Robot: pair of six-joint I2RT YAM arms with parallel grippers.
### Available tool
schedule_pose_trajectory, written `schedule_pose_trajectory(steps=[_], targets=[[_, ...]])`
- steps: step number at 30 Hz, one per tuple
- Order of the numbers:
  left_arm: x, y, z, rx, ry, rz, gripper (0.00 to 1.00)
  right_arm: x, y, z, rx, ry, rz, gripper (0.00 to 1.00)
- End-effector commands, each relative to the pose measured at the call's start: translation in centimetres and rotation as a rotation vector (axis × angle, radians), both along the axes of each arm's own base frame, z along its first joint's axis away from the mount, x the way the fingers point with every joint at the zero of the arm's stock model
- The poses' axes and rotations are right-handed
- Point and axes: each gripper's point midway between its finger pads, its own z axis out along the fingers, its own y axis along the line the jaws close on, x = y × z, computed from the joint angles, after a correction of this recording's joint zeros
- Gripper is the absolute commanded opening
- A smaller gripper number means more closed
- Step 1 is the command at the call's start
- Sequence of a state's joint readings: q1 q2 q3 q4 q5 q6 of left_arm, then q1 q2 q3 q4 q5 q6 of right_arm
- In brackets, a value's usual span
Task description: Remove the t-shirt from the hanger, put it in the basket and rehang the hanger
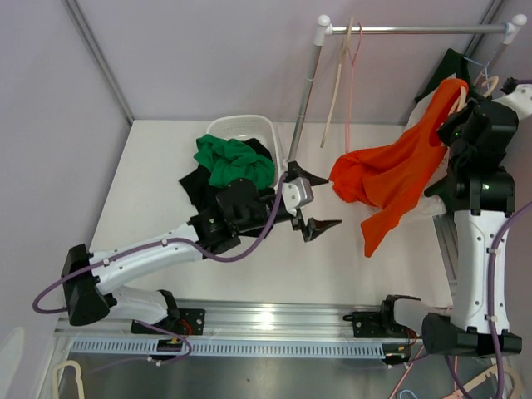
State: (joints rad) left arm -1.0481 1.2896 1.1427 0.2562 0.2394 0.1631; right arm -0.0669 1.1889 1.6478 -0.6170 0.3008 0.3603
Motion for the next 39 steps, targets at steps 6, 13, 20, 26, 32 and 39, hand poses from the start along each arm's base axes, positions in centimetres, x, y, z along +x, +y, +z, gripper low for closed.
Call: schedule_pose_trajectory(steps=[6,13,20,26,32,39], targets=[[-6.5,-4.6,-0.2,-0.107,-0.160,-0.206,1.00,-3.2,-1.6,1.8,0.111,-0.072,-0.161,0.00],[-7.6,-8.6,-1.6,-0.099,-0.116,-0.259,0.99,-3.7,-0.2,2.2,0.111,-0.084,-0.089,0.00],[-3.4,-11.4,-2.8,-0.098,-0.004,-0.048,1.00,-4.3,0.9,3.3,0.107,-0.129,-0.020,0.00],[-0.6,-12.5,-4.2,-0.086,0.061,0.103,0.92,-4.4,1.7,3.3,0.112,-0.126,0.024,0.00],[-1.3,-13.6,-5.0,-0.047,0.051,0.081,0.25,-3.9,2.0,3.0,0.118,-0.119,0.038,0.00],[-10.4,-12.0,-7.0,0.017,-0.082,-0.196,0.01,-2.7,1.7,1.9,0.119,-0.090,0.018,0.00]])
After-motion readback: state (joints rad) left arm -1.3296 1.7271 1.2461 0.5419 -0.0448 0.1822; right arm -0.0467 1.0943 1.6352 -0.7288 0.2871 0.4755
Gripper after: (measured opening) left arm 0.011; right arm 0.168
